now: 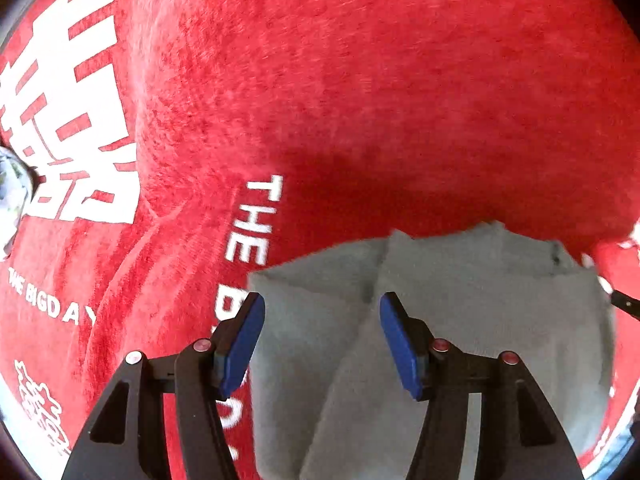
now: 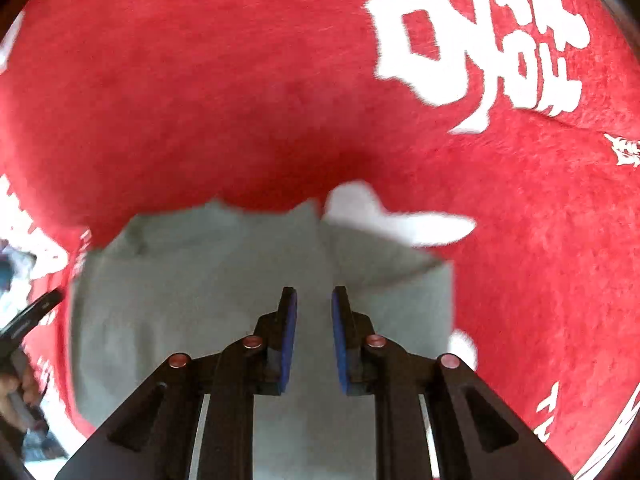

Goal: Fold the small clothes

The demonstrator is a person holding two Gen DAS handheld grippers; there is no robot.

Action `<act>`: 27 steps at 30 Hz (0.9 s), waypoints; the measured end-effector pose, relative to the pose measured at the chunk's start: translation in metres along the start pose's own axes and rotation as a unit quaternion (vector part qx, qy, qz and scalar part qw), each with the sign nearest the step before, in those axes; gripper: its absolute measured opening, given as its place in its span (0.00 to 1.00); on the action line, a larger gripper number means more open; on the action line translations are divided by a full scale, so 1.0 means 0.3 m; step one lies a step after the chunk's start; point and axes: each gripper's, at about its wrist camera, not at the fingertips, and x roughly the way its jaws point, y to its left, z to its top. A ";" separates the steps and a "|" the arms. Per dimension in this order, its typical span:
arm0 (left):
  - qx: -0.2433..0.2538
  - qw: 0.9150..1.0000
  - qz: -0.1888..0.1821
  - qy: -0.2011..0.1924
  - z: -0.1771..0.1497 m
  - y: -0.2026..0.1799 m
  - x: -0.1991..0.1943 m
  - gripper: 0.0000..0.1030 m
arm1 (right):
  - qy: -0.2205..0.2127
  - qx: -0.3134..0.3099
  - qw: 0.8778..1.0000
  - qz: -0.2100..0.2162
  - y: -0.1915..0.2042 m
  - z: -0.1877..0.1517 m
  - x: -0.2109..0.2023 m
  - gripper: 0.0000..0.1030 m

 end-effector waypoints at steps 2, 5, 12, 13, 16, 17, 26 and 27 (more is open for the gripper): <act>0.010 1.000 -0.007 0.005 -0.032 -0.014 -0.013 0.59 | 0.015 -0.013 1.000 0.005 0.030 -0.061 0.006 0.21; 0.012 0.999 0.011 0.030 -0.116 -0.030 0.025 0.59 | 0.047 -0.023 0.998 -0.029 0.022 -0.140 0.061 0.20; -0.019 0.997 0.014 0.070 -0.270 0.124 0.010 0.67 | 0.032 0.096 0.994 0.029 -0.099 -0.247 -0.084 0.62; -0.026 0.997 0.003 0.077 -0.281 0.143 -0.003 0.67 | 0.033 0.117 0.991 0.050 -0.107 -0.289 -0.111 0.68; -0.053 0.991 -0.057 0.109 -0.342 0.189 -0.039 0.67 | 0.068 0.184 0.975 0.103 -0.130 -0.448 -0.137 0.68; -0.061 0.988 -0.075 0.119 -0.369 0.200 -0.047 0.67 | 0.082 0.213 0.967 0.109 -0.144 -0.505 -0.135 0.68; -0.057 0.987 -0.074 0.128 -0.490 0.162 -0.048 0.54 | 0.056 0.362 0.921 0.129 -0.285 -0.592 -0.056 0.08; -0.051 0.987 -0.082 0.125 -0.494 0.152 -0.053 0.24 | 0.054 0.341 0.931 0.116 -0.267 -0.570 -0.069 0.08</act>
